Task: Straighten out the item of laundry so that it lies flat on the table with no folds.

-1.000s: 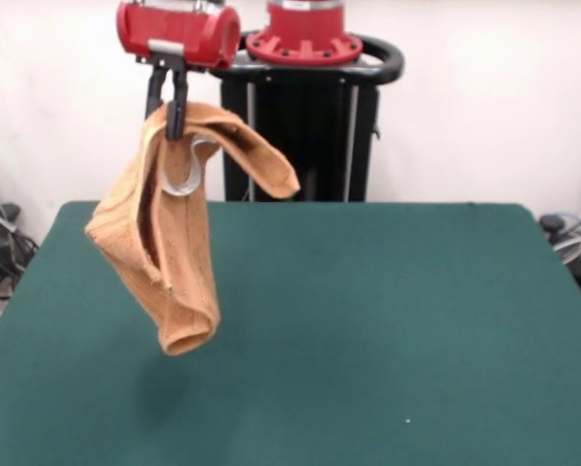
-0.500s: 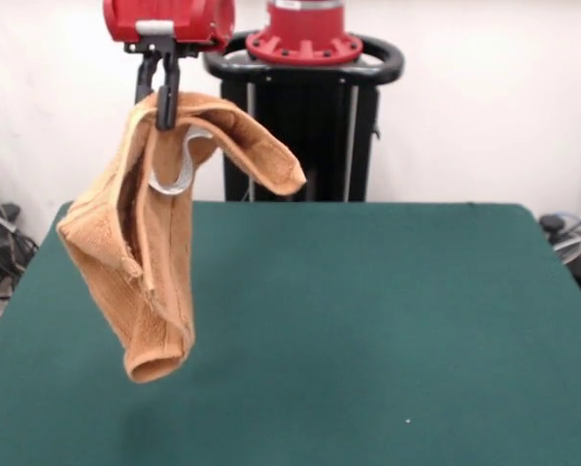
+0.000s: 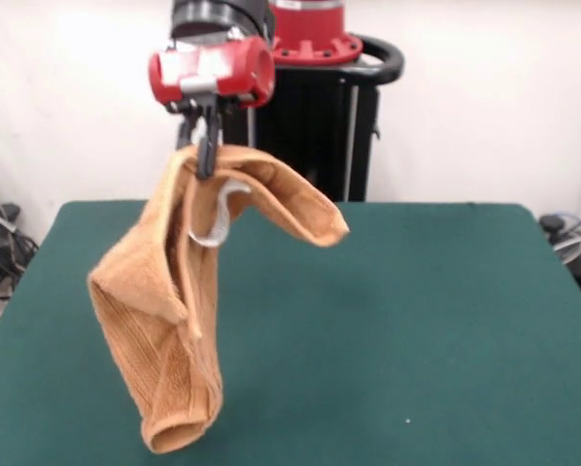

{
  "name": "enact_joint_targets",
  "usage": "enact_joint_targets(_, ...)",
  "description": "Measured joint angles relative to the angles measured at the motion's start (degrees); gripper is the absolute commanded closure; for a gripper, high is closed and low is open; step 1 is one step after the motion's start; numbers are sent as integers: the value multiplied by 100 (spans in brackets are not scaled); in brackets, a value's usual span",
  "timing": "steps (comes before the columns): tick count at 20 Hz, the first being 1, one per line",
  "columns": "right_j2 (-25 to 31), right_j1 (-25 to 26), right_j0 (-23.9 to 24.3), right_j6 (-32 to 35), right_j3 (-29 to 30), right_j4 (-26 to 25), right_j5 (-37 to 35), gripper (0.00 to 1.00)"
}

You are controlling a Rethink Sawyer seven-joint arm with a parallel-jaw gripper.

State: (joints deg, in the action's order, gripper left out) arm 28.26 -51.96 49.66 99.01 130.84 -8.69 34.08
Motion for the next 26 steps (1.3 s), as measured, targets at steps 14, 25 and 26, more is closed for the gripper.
enact_joint_targets(14, -118, 1433, -505, 155, 252, -229, 1352, 100)
enact_joint_targets(25, -319, 1749, -621, 155, 527, -227, 1760, 0)
enact_joint_targets(26, -324, 1744, -621, 155, 536, -226, 1760, 0)
